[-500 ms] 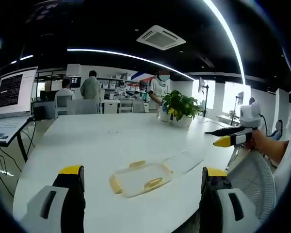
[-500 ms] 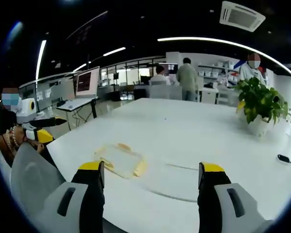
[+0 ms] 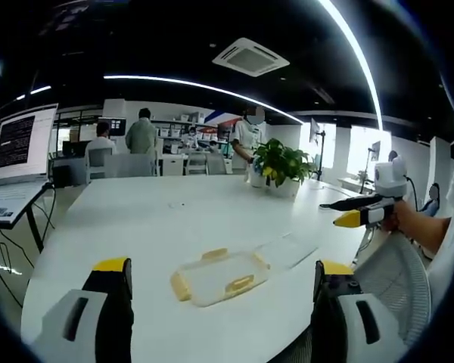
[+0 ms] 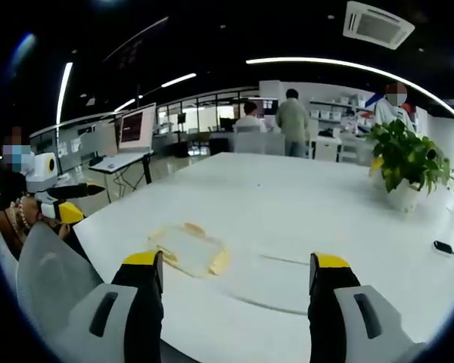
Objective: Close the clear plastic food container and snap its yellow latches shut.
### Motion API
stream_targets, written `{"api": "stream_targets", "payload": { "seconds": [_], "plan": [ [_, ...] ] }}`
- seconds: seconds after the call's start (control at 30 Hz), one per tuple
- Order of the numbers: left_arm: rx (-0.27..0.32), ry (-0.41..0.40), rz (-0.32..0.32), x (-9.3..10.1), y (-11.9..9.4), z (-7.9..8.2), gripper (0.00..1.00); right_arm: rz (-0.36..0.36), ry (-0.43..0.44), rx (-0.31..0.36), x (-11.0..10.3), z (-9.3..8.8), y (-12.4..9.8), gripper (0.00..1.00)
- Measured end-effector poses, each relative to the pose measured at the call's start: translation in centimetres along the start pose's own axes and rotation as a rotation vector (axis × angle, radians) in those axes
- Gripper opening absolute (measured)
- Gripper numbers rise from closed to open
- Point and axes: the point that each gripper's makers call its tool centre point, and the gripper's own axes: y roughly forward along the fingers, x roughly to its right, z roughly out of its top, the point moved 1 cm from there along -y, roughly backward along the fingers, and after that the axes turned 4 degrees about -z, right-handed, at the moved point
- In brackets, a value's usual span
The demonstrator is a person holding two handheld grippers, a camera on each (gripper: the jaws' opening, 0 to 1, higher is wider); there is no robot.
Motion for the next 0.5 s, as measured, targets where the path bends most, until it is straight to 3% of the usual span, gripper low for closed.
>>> {"api": "stream_targets", "payload": {
  "seconds": [0.5],
  "plan": [
    [0.002,-0.007,0.002,-0.10,0.02,0.13,0.97,0.008,-0.010,-0.005,0.03,-0.01,0.14,0.76]
  ]
}}
